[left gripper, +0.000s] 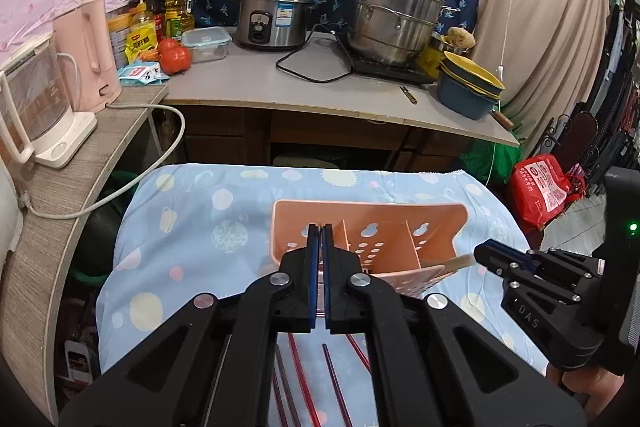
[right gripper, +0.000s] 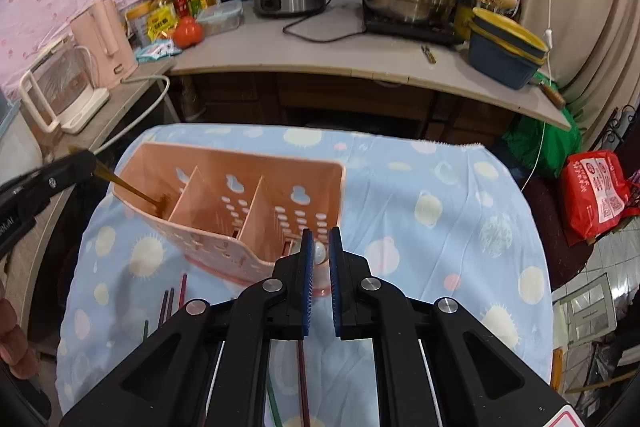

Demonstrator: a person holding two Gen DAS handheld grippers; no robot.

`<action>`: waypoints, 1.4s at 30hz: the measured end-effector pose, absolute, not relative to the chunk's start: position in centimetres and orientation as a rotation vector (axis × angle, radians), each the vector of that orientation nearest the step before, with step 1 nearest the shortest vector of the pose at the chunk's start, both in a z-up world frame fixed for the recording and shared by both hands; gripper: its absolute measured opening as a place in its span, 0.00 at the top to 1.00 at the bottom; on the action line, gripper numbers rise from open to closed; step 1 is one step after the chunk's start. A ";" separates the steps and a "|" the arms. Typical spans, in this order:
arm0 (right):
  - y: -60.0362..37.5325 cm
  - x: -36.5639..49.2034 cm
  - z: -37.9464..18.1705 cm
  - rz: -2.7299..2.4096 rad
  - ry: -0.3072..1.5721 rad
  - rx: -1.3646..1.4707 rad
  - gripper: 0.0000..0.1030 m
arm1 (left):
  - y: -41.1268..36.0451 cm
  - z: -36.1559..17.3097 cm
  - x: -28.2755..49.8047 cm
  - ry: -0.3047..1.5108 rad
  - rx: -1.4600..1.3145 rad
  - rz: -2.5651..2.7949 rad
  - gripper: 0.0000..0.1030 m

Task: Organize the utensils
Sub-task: 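Lower both spoons into the pink caddy and open both tools, then move both open tools back over the row of chopsticks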

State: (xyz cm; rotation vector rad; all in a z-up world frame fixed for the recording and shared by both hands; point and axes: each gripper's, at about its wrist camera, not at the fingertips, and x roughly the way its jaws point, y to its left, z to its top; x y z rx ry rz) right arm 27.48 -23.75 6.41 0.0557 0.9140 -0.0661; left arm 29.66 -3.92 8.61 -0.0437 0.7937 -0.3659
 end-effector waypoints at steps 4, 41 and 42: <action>-24.2 26.8 7.3 -0.078 0.865 0.083 0.72 | -3.2 8.4 29.7 0.790 -0.060 -0.346 0.79; -23.0 7.5 0.6 -0.113 0.955 0.157 0.66 | 3.1 0.0 14.2 0.943 -0.036 -0.237 0.67; -23.0 7.0 0.0 -0.111 0.965 0.162 0.66 | 3.3 -0.5 13.7 0.954 -0.036 -0.233 0.67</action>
